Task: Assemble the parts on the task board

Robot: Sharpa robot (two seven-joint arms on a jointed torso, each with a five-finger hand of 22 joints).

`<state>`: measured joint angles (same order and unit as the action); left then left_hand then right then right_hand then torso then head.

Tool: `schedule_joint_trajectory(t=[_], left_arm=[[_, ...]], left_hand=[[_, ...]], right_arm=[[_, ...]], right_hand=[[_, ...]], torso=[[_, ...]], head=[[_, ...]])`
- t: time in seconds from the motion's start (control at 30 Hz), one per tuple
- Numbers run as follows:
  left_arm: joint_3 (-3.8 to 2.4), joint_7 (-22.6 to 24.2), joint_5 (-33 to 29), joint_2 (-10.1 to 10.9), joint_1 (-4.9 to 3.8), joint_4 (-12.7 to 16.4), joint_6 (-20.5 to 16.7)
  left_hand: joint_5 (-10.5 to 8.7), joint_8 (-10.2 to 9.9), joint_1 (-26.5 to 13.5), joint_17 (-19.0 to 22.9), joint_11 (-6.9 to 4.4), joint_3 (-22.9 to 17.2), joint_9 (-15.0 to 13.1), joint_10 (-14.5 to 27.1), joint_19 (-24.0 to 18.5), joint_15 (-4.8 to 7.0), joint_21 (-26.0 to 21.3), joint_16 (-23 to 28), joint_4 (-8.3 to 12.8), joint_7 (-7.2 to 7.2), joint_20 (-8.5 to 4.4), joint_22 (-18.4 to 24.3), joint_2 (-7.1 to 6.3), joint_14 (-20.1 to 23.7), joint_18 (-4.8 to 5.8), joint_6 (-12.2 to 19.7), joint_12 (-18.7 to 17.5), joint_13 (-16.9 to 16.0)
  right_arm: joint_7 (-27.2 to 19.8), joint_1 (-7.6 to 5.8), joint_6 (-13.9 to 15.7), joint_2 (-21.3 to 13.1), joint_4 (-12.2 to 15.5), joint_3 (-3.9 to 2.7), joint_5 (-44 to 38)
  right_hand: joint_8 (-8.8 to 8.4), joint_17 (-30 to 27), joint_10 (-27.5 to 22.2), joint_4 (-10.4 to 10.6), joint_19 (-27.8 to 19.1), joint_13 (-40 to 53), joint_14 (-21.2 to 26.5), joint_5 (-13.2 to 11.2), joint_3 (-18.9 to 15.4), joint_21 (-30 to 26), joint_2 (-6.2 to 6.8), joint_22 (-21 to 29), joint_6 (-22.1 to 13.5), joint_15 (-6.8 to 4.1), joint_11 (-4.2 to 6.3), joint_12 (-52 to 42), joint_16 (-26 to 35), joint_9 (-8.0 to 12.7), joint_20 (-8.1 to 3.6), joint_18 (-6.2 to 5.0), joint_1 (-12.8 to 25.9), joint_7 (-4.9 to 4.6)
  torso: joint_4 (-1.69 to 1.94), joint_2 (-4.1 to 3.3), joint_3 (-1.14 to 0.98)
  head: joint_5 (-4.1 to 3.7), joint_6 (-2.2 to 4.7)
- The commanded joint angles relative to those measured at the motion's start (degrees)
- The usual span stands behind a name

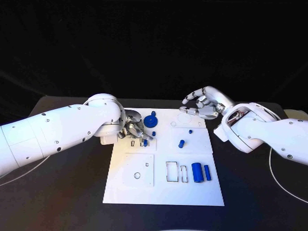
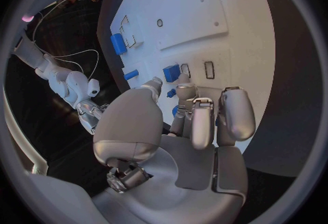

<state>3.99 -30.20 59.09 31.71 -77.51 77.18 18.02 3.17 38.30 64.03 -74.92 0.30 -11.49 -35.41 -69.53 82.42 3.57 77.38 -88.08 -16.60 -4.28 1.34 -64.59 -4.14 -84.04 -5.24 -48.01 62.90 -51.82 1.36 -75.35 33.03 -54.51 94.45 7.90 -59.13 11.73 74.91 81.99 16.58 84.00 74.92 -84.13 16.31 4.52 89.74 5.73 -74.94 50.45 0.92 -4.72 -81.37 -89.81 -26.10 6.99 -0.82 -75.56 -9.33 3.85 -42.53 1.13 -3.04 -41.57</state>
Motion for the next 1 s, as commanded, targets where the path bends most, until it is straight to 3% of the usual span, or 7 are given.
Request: schedule_joint_trajectory(t=[0.03,0.73,1.0], left_arm=[[0.00,-0.02,-0.59,-0.13,-0.03,0.07,1.86],[0.10,-0.03,-0.61,-0.58,-0.02,-0.24,2.94],[0.12,0.00,-2.41,-0.61,-0.02,-0.20,3.34]], left_hand=[[-0.16,0.36,0.69,-11.96,-0.36,-0.51,-0.18,0.02,0.41,0.26,0.34,-0.30,-0.01,0.05,-0.05,-0.11,-0.07,-5.11,0.75,0.28,0.03,0.15],[-0.13,0.70,2.33,-11.90,-0.56,-3.24,-1.20,-0.17,0.47,0.42,0.72,-0.29,-0.01,0.25,-0.17,-0.74,-0.36,-5.10,0.82,0.28,0.06,0.63],[-0.10,0.53,3.72,-11.75,-0.71,-9.04,-2.23,-0.09,0.48,0.56,1.10,-0.22,0.11,0.39,-0.31,-1.46,-1.68,-5.05,0.92,0.48,-0.03,1.30]], right_arm=[[0.08,0.05,-0.85,0.05,-0.02,0.01,-0.63],[0.07,0.14,-1.03,0.26,-0.12,0.02,-0.62],[0.02,0.15,-0.92,0.31,-0.15,0.03,-0.51]], right_hand=[[0.16,15.09,-0.25,-0.03,6.00,6.96,-5.87,0.15,0.21,0.26,-0.28,-15.06,0.20,-0.47,0.20,0.23,-0.19,-0.10,-0.50,0.82,-0.15,0.15],[0.16,15.09,-0.25,-0.03,6.00,6.96,-5.87,0.15,0.21,0.26,-0.28,-15.06,0.20,-0.47,0.20,0.23,-0.19,-0.10,-0.50,0.82,-0.15,0.15],[0.24,15.09,-0.25,0.00,6.00,6.95,-5.87,0.43,0.33,0.26,-0.33,-15.06,0.23,-0.49,0.22,0.24,-0.19,-0.11,-0.53,0.82,-0.13,0.17]], torso=[[-0.02,0.01,0.02],[-0.05,-0.05,0.03],[-0.02,0.01,0.04]], head=[[0.07,-0.07],[-0.01,-0.37],[-0.12,-0.59]])
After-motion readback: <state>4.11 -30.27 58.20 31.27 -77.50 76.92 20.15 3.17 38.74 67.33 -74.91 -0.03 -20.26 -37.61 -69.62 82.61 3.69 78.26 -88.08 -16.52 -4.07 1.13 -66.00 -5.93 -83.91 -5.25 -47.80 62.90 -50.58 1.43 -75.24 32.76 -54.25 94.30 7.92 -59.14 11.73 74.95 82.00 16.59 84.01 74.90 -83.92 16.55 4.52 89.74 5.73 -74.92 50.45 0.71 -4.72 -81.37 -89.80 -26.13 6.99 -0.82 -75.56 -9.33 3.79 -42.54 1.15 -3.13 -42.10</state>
